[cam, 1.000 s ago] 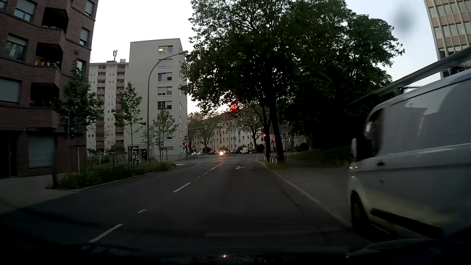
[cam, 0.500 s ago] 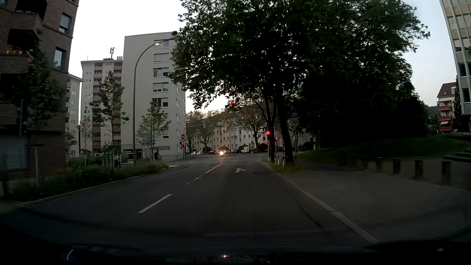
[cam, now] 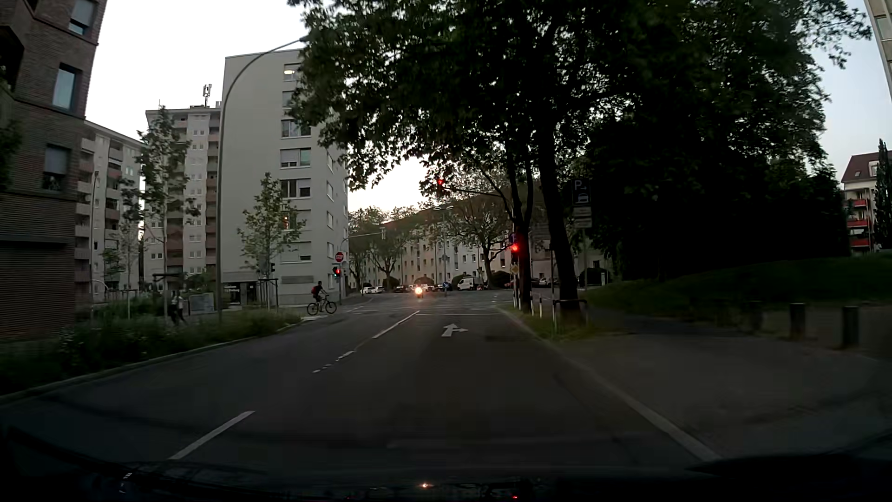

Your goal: Follow the waypoints while adhering to traffic rules and regulations

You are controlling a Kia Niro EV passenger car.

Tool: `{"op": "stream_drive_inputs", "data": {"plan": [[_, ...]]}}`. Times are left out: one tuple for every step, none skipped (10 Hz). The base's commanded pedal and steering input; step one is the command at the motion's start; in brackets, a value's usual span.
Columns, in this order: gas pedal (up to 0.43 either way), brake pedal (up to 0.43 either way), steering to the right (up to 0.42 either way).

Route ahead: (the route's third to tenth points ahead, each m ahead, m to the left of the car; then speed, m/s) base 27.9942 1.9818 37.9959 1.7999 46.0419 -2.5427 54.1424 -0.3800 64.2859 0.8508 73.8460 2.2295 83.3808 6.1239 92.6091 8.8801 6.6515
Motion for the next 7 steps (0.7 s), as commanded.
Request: {"op": "stream_drive_inputs", "data": {"plan": [[0.0, 0.14, -0.003], [0.0, 0.14, -0.003], [0.0, 0.14, -0.006], [0.0, 0.146, -0.007], [0.0, 0.146, -0.006], [0.0, 0.146, -0.004], [0.0, 0.146, -0.004]]}}
